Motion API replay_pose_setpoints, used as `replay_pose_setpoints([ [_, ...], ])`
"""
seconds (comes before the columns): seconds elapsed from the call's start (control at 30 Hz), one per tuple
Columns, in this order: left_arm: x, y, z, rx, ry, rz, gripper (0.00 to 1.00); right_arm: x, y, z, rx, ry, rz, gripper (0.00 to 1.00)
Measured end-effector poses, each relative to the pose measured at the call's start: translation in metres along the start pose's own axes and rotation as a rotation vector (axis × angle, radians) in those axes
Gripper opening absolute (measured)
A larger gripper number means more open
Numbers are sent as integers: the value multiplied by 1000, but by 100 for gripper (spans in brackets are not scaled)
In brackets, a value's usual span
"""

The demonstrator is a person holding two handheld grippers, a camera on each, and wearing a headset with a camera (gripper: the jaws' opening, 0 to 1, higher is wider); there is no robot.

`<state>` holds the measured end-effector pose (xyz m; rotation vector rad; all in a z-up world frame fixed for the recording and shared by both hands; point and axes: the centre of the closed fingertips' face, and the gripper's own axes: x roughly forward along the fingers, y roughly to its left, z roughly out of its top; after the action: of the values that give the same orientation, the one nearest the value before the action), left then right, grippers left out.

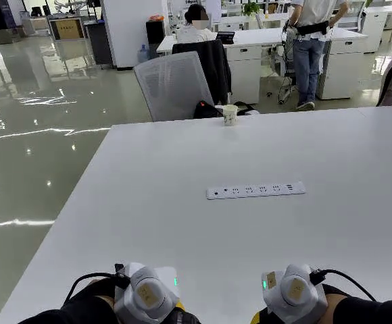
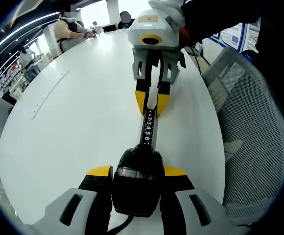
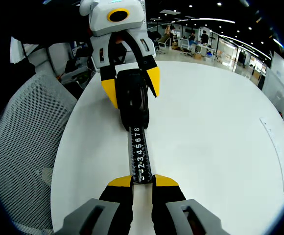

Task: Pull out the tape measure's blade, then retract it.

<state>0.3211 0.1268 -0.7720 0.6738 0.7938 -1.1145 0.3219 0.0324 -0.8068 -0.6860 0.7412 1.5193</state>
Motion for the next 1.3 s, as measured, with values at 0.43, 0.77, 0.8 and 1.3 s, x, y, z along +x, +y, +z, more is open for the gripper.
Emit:
replay_pose_setpoints([
  [0.43,1,-1,0,-1,2,-1,32,-4,0,-5,6,1,-3,10],
  [0.77,1,-1,0,-1,3,-1,32,-6,-1,-8,6,2,-5,10],
  [0.8,1,-1,0,-2,3,-1,32,-7,-1,-9,7,1,-5,10],
  [1.3,1,-1,1,-2,2,0,32,-11,-1,-13,14,3,-9,10],
])
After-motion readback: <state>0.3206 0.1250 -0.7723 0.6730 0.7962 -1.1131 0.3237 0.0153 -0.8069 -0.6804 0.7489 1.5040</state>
